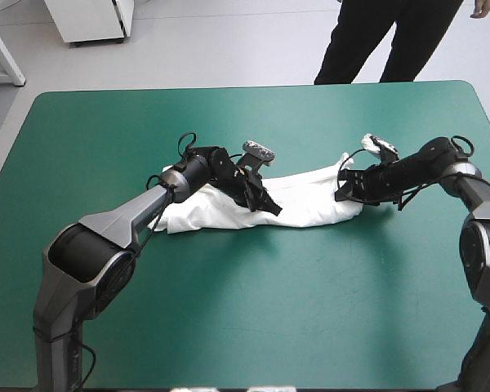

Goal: Fold the cloth

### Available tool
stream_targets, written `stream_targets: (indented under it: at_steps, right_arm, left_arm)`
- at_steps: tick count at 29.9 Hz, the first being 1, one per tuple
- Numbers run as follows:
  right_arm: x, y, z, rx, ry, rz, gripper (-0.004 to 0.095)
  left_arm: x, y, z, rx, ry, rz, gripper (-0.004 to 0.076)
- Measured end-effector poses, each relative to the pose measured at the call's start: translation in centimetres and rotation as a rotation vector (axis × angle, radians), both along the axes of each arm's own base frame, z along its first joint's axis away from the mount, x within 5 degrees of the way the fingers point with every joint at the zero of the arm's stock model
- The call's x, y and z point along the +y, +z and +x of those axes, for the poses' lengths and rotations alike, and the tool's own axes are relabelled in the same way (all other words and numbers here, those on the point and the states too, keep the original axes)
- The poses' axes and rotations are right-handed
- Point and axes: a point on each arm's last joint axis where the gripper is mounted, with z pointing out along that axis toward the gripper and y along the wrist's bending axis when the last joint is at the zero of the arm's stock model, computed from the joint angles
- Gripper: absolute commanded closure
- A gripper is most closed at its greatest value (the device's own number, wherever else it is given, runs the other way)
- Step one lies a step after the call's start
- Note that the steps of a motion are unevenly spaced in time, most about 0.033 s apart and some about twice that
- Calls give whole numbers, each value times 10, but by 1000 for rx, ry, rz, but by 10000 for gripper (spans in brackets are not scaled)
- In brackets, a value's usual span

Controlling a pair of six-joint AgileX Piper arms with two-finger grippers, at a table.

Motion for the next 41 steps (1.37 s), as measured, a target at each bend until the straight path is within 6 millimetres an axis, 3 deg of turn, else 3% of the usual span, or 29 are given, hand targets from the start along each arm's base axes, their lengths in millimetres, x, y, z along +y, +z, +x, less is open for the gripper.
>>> stream_targets:
  at_steps: [6,13,16,22,25,32,36,41]
  right_arm:
    - [1,-4,2,13,-13,20,921]
    - [3,8,7,-1,15,-5,921]
    - [0,22,7,-20,44,-40,921]
    - [-12,81,-1,-129,31,-56,921]
    - [-12,99,-9,-160,42,-54,921]
    - [-11,105,-13,-160,55,-52,921]
    - [-11,105,-13,-162,54,-60,921]
    - [-6,105,-12,-176,60,-67,921]
  left_arm:
    - [0,0,0,2,-1,0,734]
    - [0,0,0,5,-3,2,734]
    - [0,0,-1,9,-5,3,734]
    - [0,0,-2,22,-8,2,734]
    - [-1,-1,-3,31,-10,1,734]
    - [-1,1,-3,35,-16,1,734]
    - [-4,13,2,18,-38,2,734]
    - [-7,52,8,-68,-65,-12,734]
